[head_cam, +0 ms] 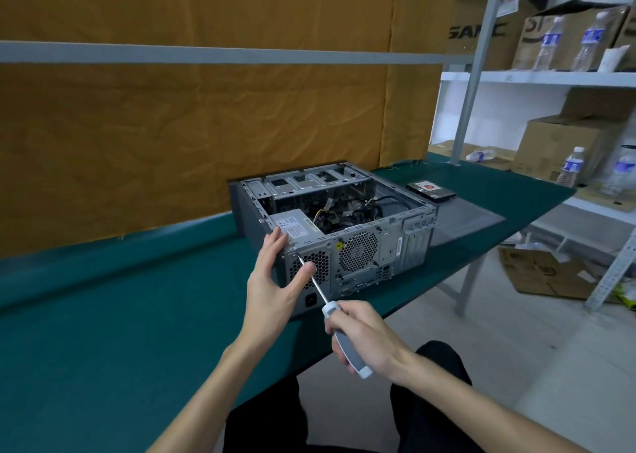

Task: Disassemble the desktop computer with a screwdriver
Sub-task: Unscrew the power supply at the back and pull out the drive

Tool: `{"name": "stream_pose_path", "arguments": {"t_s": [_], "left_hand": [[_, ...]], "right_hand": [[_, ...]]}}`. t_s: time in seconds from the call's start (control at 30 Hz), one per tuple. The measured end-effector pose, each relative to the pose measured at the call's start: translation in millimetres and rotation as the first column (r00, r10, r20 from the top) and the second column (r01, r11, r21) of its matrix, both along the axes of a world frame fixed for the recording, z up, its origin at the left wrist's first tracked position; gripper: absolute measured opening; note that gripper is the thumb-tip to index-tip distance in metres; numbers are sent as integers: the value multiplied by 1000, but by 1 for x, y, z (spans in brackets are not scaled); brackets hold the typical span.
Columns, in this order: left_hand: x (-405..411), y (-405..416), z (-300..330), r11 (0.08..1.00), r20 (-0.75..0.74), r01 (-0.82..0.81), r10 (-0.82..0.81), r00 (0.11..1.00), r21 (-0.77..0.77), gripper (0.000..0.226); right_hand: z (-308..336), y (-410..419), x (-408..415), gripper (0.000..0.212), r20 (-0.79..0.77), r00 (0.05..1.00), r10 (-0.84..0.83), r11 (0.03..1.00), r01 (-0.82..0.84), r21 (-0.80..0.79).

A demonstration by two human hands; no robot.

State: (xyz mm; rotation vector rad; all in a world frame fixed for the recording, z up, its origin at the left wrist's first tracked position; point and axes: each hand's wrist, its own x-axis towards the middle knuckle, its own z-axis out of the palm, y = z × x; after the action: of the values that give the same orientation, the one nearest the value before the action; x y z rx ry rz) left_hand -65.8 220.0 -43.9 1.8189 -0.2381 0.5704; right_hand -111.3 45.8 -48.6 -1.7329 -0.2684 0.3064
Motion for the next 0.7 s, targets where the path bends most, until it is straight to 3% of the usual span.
{"name": "stream_pose_path", "arguments": {"t_s": [0.5, 0.7], "left_hand": [[0, 4, -1, 1000, -11, 11, -11, 1000, 21, 68], [-6, 0, -4, 997, -18, -72, 72, 997, -18, 64]], "right_hand": [[9, 2, -4, 23, -100, 995, 20, 1000, -22, -16], [22, 3, -9, 26, -344, 926, 158, 971, -83, 222]]}}
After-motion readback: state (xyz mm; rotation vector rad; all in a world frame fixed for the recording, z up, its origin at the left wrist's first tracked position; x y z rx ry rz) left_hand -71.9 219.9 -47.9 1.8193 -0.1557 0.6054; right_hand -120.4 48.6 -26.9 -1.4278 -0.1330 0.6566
